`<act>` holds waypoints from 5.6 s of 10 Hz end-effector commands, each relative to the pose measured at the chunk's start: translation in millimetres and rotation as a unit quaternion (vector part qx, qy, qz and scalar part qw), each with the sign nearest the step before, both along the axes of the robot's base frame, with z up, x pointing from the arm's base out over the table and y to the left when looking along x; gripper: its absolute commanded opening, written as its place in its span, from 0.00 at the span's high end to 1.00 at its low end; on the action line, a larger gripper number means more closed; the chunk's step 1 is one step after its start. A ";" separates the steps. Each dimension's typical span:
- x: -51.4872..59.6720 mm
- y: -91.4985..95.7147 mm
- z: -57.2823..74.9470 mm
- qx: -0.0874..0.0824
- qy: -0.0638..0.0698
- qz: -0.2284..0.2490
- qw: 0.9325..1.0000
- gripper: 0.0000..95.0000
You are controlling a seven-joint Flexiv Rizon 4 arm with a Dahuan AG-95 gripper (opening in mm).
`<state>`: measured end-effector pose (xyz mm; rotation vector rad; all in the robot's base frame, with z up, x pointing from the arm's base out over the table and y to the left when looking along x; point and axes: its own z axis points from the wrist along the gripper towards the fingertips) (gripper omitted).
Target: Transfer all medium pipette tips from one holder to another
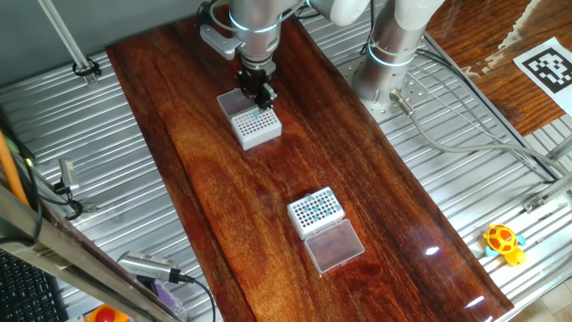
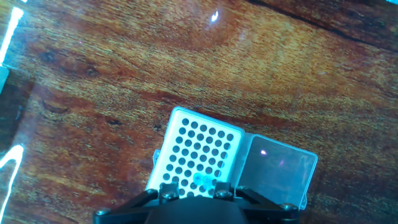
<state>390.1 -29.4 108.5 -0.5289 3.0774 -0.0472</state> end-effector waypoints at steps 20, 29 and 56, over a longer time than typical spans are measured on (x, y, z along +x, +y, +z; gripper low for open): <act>2.6 160.1 -1.0 -0.002 0.027 0.030 0.999 1.00; 2.6 249.2 -19.1 0.014 0.032 -0.002 0.999 1.00; 21.4 297.3 -23.9 0.036 0.029 -0.039 0.998 0.80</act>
